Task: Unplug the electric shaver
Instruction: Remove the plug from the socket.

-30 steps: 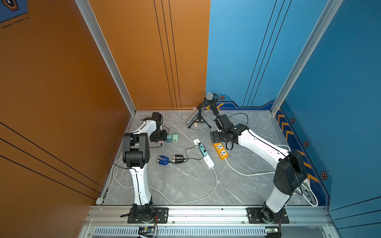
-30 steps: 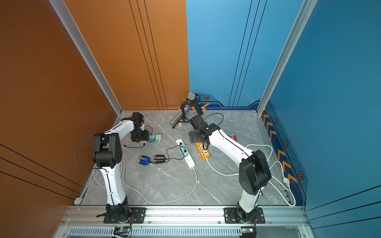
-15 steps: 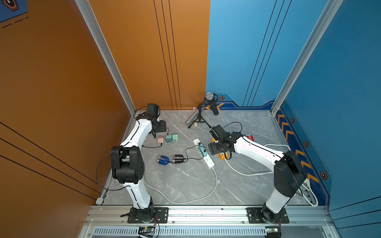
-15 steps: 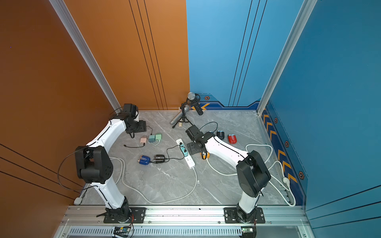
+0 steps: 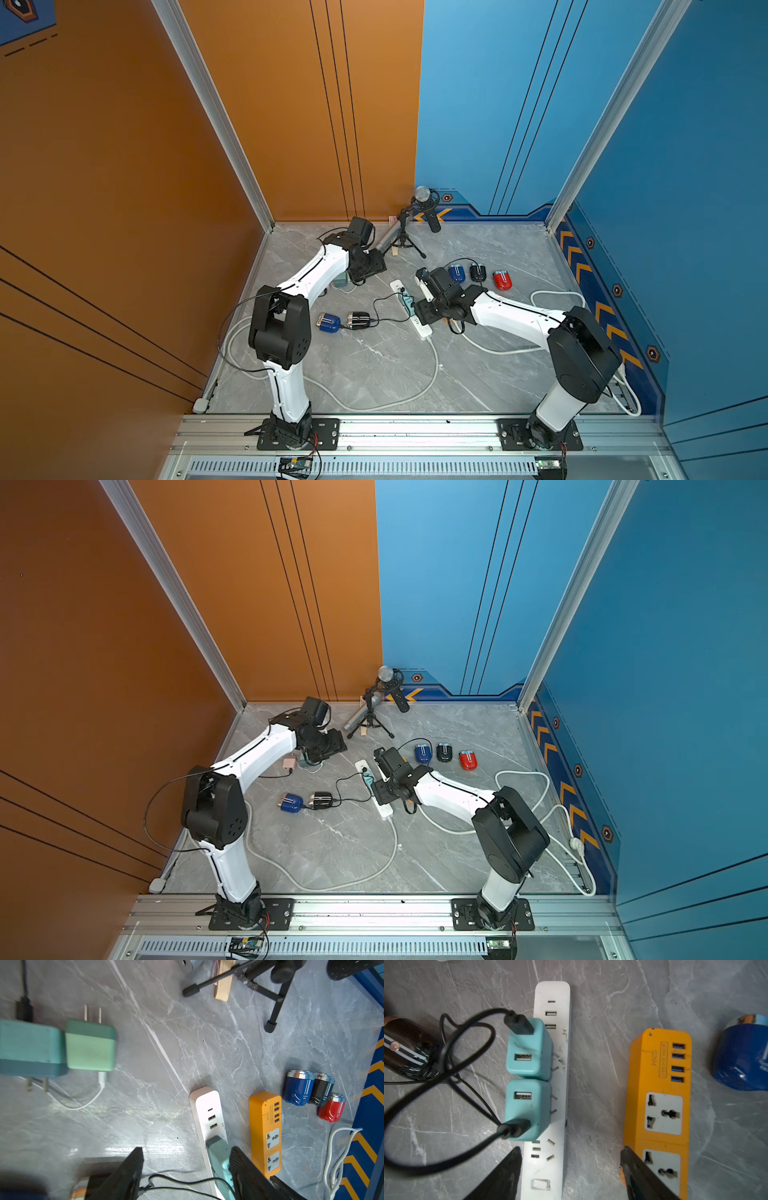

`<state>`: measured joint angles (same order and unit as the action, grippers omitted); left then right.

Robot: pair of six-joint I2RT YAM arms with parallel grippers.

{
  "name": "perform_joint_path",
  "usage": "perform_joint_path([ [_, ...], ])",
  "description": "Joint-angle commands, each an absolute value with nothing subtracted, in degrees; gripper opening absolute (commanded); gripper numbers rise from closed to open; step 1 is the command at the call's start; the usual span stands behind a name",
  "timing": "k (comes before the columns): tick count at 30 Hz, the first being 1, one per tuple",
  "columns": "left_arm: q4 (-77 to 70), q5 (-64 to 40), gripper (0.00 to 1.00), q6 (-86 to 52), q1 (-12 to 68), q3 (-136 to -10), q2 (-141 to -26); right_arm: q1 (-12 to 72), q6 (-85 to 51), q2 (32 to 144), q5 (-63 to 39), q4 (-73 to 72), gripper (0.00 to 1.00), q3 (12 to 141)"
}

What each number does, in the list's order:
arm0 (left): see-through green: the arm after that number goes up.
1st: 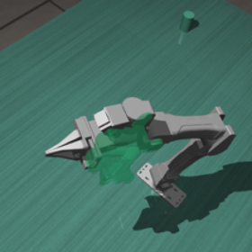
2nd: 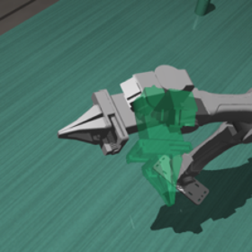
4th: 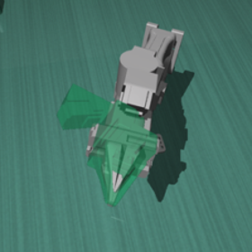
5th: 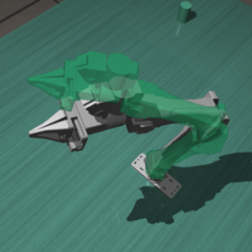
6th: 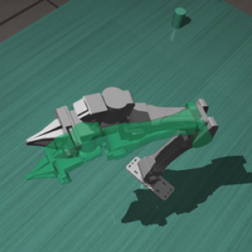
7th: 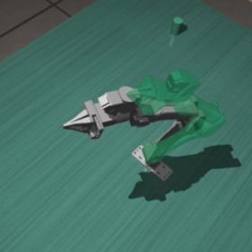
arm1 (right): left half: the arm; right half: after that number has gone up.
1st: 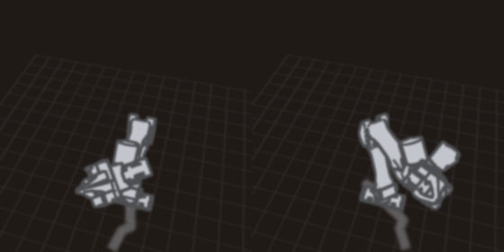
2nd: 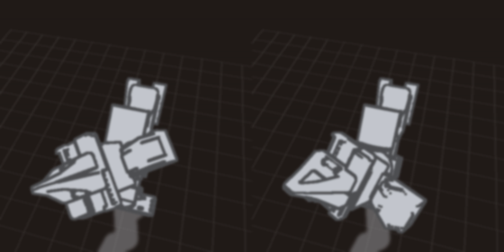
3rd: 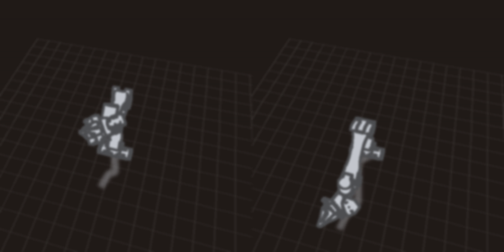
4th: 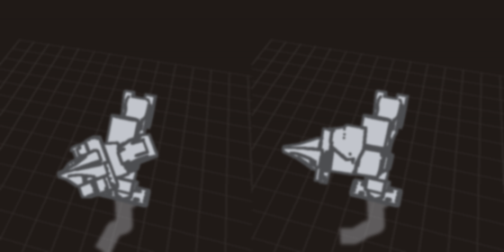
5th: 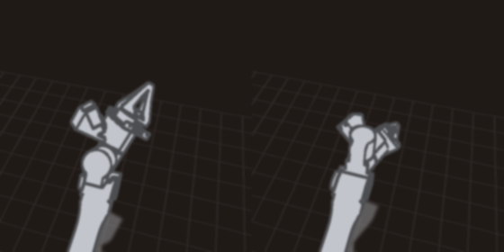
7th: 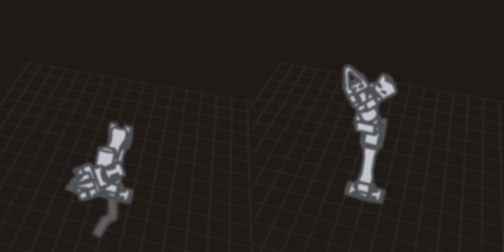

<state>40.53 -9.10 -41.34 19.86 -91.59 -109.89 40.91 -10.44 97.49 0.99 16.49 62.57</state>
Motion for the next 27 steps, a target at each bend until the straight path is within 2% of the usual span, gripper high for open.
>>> perform_joint_path([
  [1,41.8,-12.5,0.68,-51.3,20.8,-94.3,-113.0,40.6,-9.6,96.8,-2.3,8.9,0.75,59.8],
  [13,41.9,-8.2,0.69,-61.5,23.1,-96.0,-115.2,40.6,-11.3,101.1,-7.1,-0.1,0.66,58.7],
  [15,41.9,-8.6,0.72,-62.2,23.2,-96.5,-115.8,40.6,-11.3,101.9,-6.2,-0.1,0.64,58.8],
  [16,42.1,-9.2,0.77,-62.8,23.1,-96.7,-116.3,40.6,-11.3,102.2,-6.1,-0.2,0.62,58.7],
  [21,42.1,-10.1,0.78,-64.2,23.3,-96.7,-117.4,40.6,-11.3,102.4,-3.7,-1.3,0.53,58.0],
  [27,42.1,-10.1,0.77,-64.9,23.4,-97.4,-118.2,41.0,-11.6,102.5,-0.9,-1.4,0.48,57.4],
])
